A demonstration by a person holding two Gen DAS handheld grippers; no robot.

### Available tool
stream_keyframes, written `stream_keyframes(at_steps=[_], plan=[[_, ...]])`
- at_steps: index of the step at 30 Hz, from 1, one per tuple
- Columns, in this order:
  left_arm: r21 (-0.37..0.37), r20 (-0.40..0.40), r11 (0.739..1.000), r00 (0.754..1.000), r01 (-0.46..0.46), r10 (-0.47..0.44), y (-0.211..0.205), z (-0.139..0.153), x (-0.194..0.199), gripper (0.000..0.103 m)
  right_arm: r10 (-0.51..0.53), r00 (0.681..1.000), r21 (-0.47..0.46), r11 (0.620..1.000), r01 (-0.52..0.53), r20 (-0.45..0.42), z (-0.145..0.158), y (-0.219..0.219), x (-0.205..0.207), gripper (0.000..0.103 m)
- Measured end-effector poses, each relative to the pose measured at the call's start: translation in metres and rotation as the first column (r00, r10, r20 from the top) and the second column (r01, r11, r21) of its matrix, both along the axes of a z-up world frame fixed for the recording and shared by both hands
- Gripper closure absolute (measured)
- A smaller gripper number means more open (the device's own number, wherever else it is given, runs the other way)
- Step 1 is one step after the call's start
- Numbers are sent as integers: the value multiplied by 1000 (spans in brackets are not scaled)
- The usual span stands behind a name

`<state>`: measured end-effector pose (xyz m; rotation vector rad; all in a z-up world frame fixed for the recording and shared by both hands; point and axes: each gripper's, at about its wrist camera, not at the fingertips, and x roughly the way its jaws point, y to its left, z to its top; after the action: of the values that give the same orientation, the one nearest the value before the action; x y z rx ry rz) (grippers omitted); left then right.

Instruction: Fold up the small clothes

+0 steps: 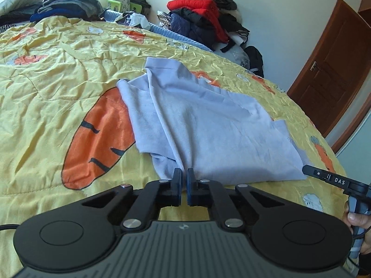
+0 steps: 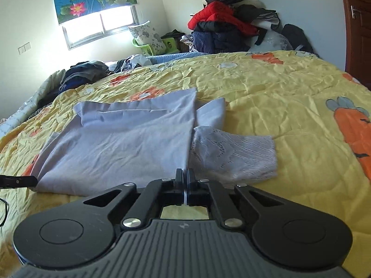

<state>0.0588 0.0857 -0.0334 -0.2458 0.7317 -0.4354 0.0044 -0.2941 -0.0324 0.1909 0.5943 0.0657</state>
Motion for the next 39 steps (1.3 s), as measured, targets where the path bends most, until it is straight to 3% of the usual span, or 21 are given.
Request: stream_keyframes(at_steps=[3, 5, 6, 7, 8, 9, 10, 12, 14, 16, 17, 20, 23, 26, 29, 33, 36, 39], plan=[[23, -25, 1000, 1000, -4, 4, 7, -6, -5, 99, -21, 999, -3, 1000, 21, -48, -6, -9, -7, 93], [9, -50, 1000, 999, -12, 12, 13, -8, -7, 99, -72, 997, -76, 995, 69, -36, -1, -3, -13, 87], [-4, -55, 1000, 998, -19, 18, 16, -7, -9, 99, -75, 997, -137, 988, 72, -17, 6, 5, -14, 79], [-7, -53, 1000, 998, -28, 27, 18, -3, -10, 99, -51, 999, -187, 981, 50, -1, 15, 16, -12, 56], [-6, -42, 999, 998, -42, 42, 20, 2, -10, 99, -10, 1000, -235, 972, 12, 9, 23, 28, -8, 41], [-2, -33, 999, 998, -51, 51, 19, 8, -8, 98, 37, 999, -284, 959, -28, 29, 31, 42, -3, 16], [0, -21, 999, 998, -54, 54, 18, 15, -5, 97, 95, 994, -330, 941, -74, 47, 39, 56, 3, 8], [0, 0, 998, 998, -56, 56, 14, 28, 6, 92, 178, 984, -371, 916, -156, 27, 48, 82, 26, 7], [22, -3, 999, 999, -48, 48, 6, 38, 24, 74, 236, 972, -325, 920, -221, 8, 55, 99, 57, 1], [40, 16, 999, 999, -32, 31, -5, 47, 45, 19, 262, 965, -238, 936, -259, -19, 58, 108, 90, 2], [46, 47, 998, 998, -33, 31, -10, 52, 54, 12, 249, 968, -203, 946, -251, -37, 57, 109, 107, 2], [94, 136, 995, 991, -25, 12, -28, 64, 82, 11, 153, 984, -126, 979, -164, -91, 52, 104, 154, 2], [119, 120, 993, 993, 0, -14, -48, 64, 125, 11, 97, 983, -87, 990, -112, -158, 37, 93, 193, 1], [157, 80, 988, 997, 0, -13, -67, 50, 163, 11, 28, 978, -172, 983, -64, -204, 18, 87, 221, 1], [325, 81, 945, 997, -28, 2, -90, 28, 196, 11, -49, 975, -288, 958, -16, -217, 1, 81, 240, 1], [440, 93, 890, 992, -117, 85, -98, 11, 224, 11, -140, 977, -321, 944, 81, -163, 1, 68, 248, 1], [409, 115, 895, 983, -177, 142, -86, 15, 222, 11, -172, 982, -328, 935, 137, -81, 13, 63, 230, 1], [395, 144, 894, 975, -211, 167, -75, 24, 207, 11, -77, 997, -265, 961, 78, 14, 30, 67, 193, 1]])
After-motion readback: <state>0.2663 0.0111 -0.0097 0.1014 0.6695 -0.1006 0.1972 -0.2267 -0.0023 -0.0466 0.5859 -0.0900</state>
